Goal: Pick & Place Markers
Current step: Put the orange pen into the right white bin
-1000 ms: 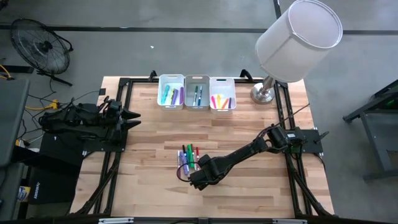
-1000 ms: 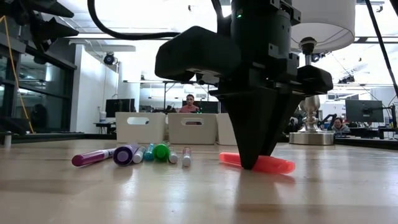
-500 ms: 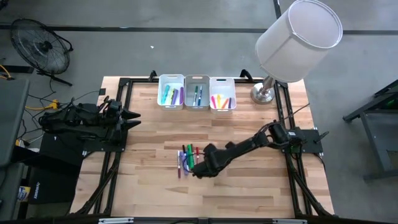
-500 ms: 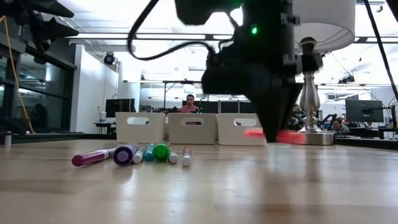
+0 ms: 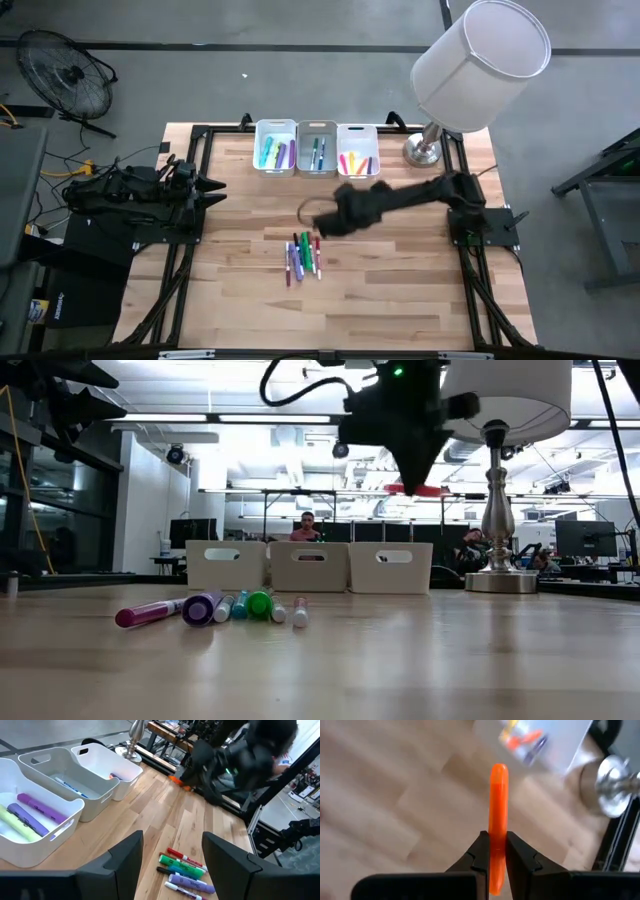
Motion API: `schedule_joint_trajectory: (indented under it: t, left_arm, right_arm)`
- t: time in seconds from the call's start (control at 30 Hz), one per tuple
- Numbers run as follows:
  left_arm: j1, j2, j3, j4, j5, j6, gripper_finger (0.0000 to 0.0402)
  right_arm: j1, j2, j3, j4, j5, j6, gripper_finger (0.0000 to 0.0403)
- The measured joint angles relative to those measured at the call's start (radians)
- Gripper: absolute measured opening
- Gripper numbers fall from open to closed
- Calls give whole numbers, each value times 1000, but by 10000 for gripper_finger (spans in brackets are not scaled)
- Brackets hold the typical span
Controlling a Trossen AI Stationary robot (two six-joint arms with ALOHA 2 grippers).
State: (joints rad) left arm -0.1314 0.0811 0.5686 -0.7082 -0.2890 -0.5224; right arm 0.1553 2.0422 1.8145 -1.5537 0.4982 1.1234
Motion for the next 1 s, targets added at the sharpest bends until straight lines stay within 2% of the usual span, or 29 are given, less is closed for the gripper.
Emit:
schedule_joint_trajectory:
  t: [0.2,0.43,0.6,0.87,1.0]
  left_arm:
    - [0,0,0,-1,0,0,202]
    - [0,0,0,-1,0,0,202]
    - [0,0,0,0,0,0,202]
    - [0,0,0,-1,0,0,202]
    - [0,0,0,0,0,0,202]
  right_arm:
    - [-162,-29,0,77,54,-102,27]
    - [-337,-32,0,245,7,-244,27]
    - [-447,-32,-10,291,-9,-285,27]
    - [-549,-30,-183,505,-167,-286,27]
    - [-575,-30,-238,567,-197,-260,27]
